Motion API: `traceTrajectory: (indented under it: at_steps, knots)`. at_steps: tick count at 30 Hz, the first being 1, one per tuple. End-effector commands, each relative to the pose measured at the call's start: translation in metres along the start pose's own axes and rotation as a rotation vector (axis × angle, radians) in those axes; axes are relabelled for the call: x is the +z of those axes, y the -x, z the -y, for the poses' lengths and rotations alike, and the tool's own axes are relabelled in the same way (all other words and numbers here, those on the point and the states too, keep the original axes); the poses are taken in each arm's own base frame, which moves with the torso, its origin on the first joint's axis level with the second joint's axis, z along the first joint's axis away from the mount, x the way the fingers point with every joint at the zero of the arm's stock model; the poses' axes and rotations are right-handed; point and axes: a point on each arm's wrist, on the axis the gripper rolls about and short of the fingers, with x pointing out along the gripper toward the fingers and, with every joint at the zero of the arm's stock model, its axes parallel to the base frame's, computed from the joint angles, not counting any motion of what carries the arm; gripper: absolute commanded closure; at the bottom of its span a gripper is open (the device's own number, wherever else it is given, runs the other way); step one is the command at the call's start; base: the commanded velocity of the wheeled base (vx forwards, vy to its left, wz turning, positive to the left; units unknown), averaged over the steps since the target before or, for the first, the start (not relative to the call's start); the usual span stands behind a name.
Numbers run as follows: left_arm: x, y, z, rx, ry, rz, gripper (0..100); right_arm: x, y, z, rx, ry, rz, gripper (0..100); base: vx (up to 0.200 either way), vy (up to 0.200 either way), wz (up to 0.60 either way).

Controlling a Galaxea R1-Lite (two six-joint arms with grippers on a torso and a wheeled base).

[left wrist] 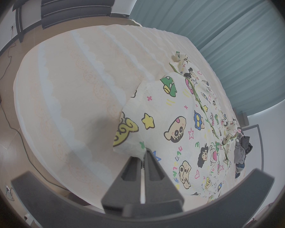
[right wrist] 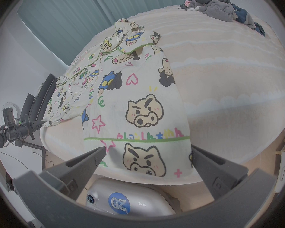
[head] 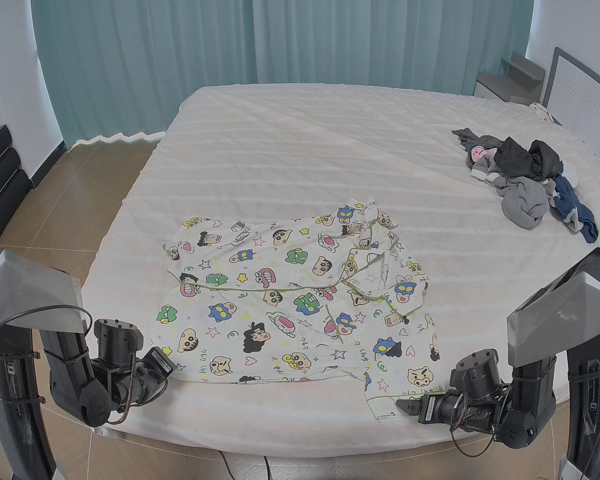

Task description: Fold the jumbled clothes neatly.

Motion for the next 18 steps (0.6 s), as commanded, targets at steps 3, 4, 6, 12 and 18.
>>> traceTrajectory:
  at_steps: [3,4,6,12,18]
  knots:
    - [0.000,-0.001,-0.001,0.003,0.000,-0.002,100,0.002,-0.005,-0.002,-0.010,-0.032,0.025,100,0.000,0.000,0.00]
    - [0.000,-0.001,-0.001,0.003,0.000,-0.002,100,0.004,-0.005,-0.002,-0.020,-0.034,0.040,100,0.000,0.000,0.00]
    - [-0.001,-0.001,-0.001,0.004,-0.001,-0.003,100,0.005,-0.003,-0.002,-0.028,-0.034,0.050,100,0.000,0.000,0.00]
    - [-0.004,0.001,-0.003,0.016,-0.008,-0.013,100,0.004,0.003,-0.001,-0.036,-0.026,0.046,100,0.000,0.000,0.00]
    - [-0.009,0.009,-0.009,0.021,-0.095,-0.013,100,-0.003,0.017,0.000,-0.043,-0.007,0.011,100,0.000,0.000,0.00]
